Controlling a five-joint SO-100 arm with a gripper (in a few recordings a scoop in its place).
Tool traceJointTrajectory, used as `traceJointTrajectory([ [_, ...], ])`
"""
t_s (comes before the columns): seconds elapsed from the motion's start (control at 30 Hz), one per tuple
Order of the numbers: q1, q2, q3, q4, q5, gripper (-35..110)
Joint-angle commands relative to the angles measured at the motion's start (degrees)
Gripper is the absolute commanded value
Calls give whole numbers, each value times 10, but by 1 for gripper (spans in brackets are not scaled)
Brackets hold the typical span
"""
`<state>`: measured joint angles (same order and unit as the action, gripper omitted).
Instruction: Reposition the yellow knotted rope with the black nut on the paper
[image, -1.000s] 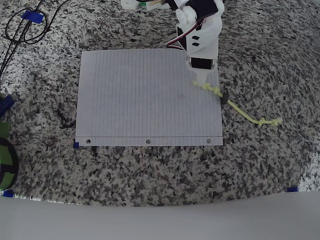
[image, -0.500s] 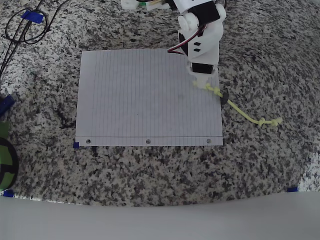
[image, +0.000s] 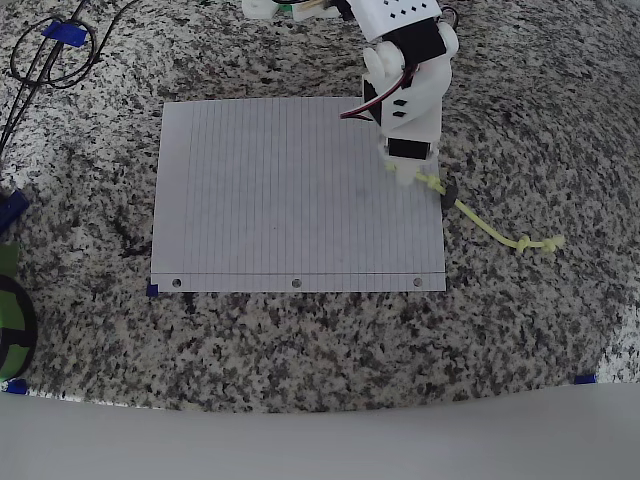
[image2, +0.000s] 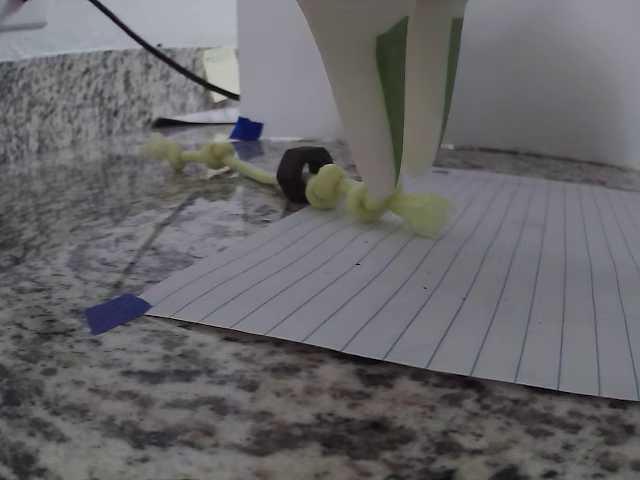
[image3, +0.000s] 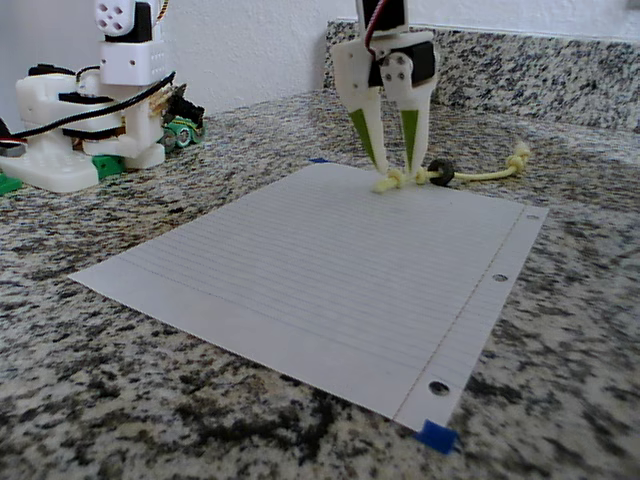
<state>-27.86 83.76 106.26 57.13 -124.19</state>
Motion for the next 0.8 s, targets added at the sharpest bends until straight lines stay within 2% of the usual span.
traceJointTrajectory([
  [0.0, -11, 1, -25, -4, -6, 32],
  [0.67, -22, -38, -34, -25, -8, 32],
  [0.77, -23, -41, -34, -34, -8, 27],
])
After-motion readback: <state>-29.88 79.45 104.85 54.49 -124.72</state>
